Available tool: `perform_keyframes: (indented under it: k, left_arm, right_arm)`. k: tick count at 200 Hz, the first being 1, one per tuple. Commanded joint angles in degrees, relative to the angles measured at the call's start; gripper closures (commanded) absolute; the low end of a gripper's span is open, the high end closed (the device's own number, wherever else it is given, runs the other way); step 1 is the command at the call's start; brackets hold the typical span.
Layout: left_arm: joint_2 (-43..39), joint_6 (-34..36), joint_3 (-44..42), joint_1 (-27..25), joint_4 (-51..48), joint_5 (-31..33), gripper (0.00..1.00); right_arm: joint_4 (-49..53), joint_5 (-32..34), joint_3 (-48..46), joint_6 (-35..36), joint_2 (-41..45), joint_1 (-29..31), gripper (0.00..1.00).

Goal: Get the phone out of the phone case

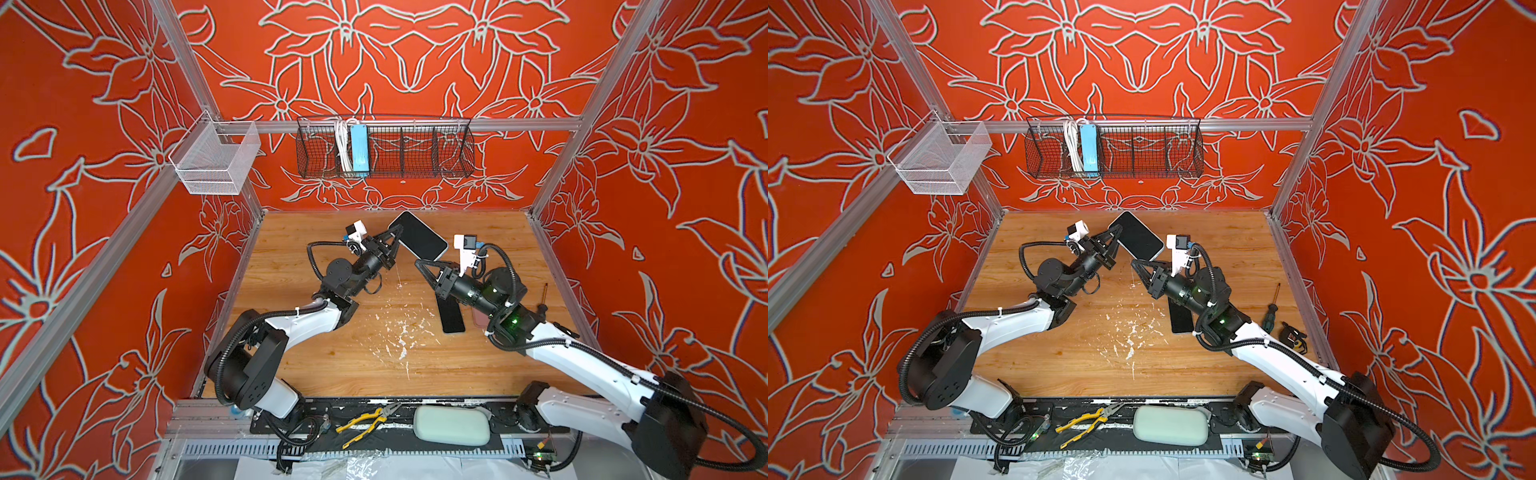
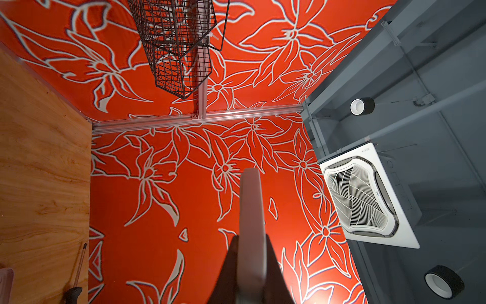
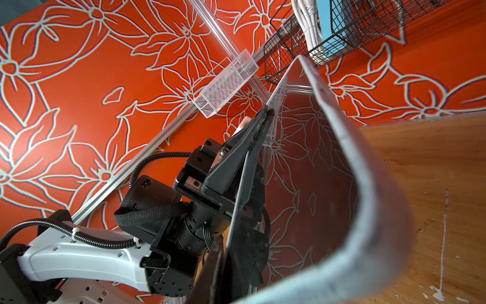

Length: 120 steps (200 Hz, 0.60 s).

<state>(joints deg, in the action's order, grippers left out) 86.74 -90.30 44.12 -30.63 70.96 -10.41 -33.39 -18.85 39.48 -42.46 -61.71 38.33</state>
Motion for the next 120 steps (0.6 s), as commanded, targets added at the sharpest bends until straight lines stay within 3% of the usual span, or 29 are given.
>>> perform_keyframes:
  k: [1,120]
  left_arm:
    - [-2.6,-2.6,0.4,0.1,5.4,0.4,1.00]
    - [-9.5,-5.0,1.6,-0.4,-3.0,4.7,1.00]
  right_arm:
    - [-1.4,2.8,0.2,1.4,-0.3,-0.4,0.83]
    - [-4.1,1.8,-1.6,13.4,-3.2,-0.4,0.83]
